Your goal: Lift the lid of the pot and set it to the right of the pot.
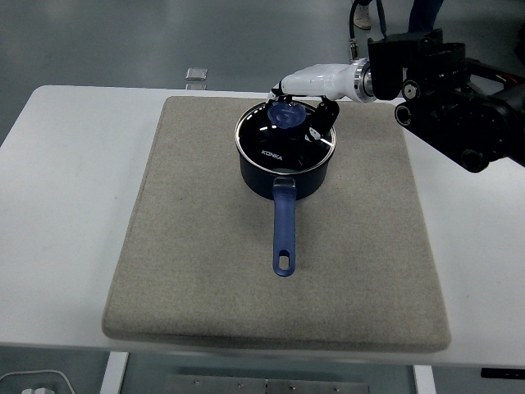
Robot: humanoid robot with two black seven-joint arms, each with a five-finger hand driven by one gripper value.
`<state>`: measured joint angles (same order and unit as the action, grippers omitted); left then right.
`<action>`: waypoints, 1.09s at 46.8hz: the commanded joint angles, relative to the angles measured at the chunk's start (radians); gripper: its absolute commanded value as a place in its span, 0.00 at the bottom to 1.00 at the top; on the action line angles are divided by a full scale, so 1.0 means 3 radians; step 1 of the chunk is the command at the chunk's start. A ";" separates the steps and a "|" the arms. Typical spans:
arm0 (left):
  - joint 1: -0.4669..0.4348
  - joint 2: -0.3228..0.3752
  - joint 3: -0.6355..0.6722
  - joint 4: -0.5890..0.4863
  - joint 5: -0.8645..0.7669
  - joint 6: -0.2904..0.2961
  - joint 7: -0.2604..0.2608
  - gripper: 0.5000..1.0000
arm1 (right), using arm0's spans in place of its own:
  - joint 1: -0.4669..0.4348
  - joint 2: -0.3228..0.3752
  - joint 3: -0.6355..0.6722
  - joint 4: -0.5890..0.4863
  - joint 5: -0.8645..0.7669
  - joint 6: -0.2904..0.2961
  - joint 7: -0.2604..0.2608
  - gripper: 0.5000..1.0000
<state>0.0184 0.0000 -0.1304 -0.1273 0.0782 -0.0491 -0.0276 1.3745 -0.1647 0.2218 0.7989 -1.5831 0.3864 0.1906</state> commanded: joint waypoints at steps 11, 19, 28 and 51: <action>0.0000 0.0000 0.0000 0.0000 0.0000 0.0000 0.0000 1.00 | 0.0020 -0.0003 0.0053 0.0001 0.0015 0.0026 -0.0001 0.60; 0.0000 0.0000 0.0000 0.0000 0.0000 0.0000 0.0000 1.00 | 0.0025 -0.0003 0.0069 0.0001 0.0015 0.0052 -0.0001 0.59; 0.0000 0.0000 0.0000 0.0000 0.0000 0.0000 0.0000 1.00 | 0.0020 0.0002 0.0069 0.0001 0.0015 0.0052 -0.0001 0.56; 0.0000 0.0000 0.0000 0.0000 0.0000 0.0000 0.0000 1.00 | 0.0010 0.0007 0.0064 0.0001 0.0010 0.0057 -0.0007 0.40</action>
<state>0.0184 0.0000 -0.1304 -0.1273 0.0782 -0.0491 -0.0276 1.3776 -0.1625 0.2395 0.7981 -1.5797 0.4034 0.1887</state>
